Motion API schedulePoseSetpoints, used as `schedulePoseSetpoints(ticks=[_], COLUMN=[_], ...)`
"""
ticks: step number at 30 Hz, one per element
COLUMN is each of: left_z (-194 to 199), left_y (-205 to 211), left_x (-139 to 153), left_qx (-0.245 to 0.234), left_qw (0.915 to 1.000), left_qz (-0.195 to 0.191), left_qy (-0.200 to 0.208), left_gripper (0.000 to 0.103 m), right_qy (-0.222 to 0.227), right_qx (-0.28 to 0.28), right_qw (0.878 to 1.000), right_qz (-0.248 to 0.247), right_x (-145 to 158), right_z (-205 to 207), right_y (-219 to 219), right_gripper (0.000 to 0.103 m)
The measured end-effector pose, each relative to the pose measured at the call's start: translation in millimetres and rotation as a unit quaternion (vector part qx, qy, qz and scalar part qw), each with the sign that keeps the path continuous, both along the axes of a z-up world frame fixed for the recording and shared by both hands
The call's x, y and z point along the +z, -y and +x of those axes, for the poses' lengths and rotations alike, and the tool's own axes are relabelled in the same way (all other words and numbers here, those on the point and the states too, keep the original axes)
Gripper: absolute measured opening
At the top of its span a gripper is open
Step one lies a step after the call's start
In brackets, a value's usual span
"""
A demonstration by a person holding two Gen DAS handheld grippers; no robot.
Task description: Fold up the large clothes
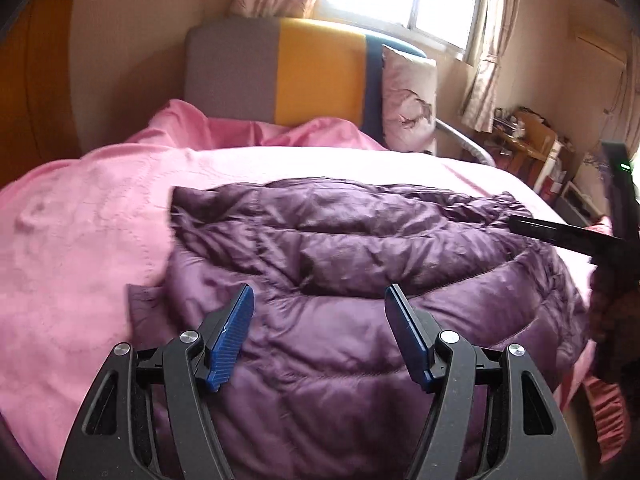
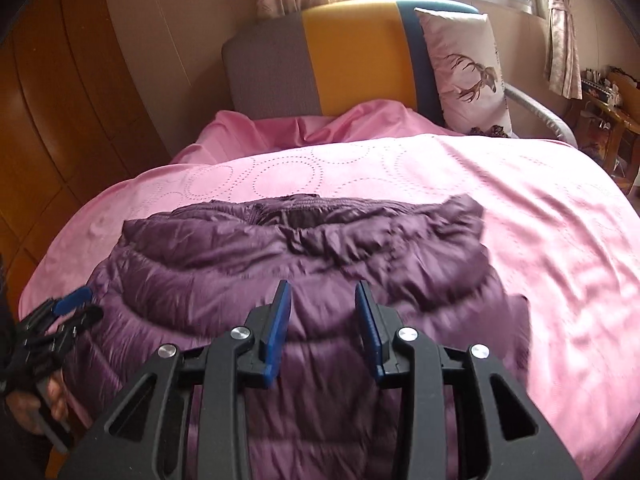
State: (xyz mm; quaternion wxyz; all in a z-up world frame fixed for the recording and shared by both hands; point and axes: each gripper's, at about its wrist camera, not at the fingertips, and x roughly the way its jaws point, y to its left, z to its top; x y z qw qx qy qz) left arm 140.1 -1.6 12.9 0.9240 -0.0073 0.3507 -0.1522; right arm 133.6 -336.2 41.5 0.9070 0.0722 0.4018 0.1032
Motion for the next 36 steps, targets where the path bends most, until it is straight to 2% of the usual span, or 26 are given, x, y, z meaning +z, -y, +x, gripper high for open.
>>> schedulePoseSetpoints(ticks=[3, 7, 9, 12, 15, 16, 17, 18, 19, 23, 25, 29, 31, 36], left_z=[-6, -14, -12, -8, -18, -26, -33, -40, -48, -54, -48, -28, -20, 8], left_y=[-19, -36, -39, -42, -37, -33, -29, -25, -18, 16, 34, 61, 76, 98], left_x=[-5, -26, -36, -43, -31, -23, -16, -9, 0, 18, 18, 18, 18, -9], left_qx=[0.043, 0.082, 0.079, 0.088, 0.112, 0.117, 0.115, 0.109, 0.096, 0.048, 0.032, 0.02, 0.021, 0.028], left_qw=[0.999, 0.9959, 0.9957, 0.9941, 0.9925, 0.9924, 0.9928, 0.9937, 0.9949, 0.9981, 0.9989, 0.9997, 0.9997, 0.9988], left_qz=[0.003, 0.028, 0.016, -0.006, 0.012, 0.025, 0.029, 0.028, 0.023, 0.009, 0.009, -0.007, -0.001, 0.016], left_qy=[-0.007, -0.027, -0.047, -0.063, -0.047, -0.03, -0.015, -0.001, 0.017, 0.038, 0.034, 0.014, 0.012, -0.036], left_gripper=[0.067, 0.077, 0.078, 0.08, 0.08, 0.08, 0.08, 0.08, 0.08, 0.08, 0.08, 0.079, 0.076, 0.068], right_qy=[0.013, 0.0, -0.003, -0.002, -0.003, -0.002, 0.0, 0.006, 0.014, 0.022, 0.017, -0.006, -0.012, -0.014], right_qx=[-0.014, -0.037, -0.042, -0.044, -0.05, -0.05, -0.05, -0.053, -0.06, -0.081, -0.092, -0.11, -0.112, -0.11], right_qw=[1.0, 0.999, 0.999, 0.999, 0.999, 0.999, 0.998, 0.998, 0.997, 0.995, 0.994, 0.993, 0.992, 0.992], right_qz=[-0.021, -0.004, 0.019, 0.017, 0.013, 0.018, 0.027, 0.036, 0.038, 0.051, 0.05, 0.052, 0.053, 0.054], right_x=[-7, -31, -43, -53, -46, -43, -39, -33, -28, -15, -16, -31, -37, -45], right_z=[-28, -44, -43, -37, -39, -42, -46, -52, -57, -79, -83, -87, -88, -91], right_y=[11, 34, 43, 47, 47, 47, 49, 52, 53, 63, 66, 70, 71, 72], right_gripper=[0.039, 0.037, 0.033, 0.032, 0.034, 0.04, 0.046, 0.06, 0.068, 0.07, 0.08, 0.08, 0.08, 0.082])
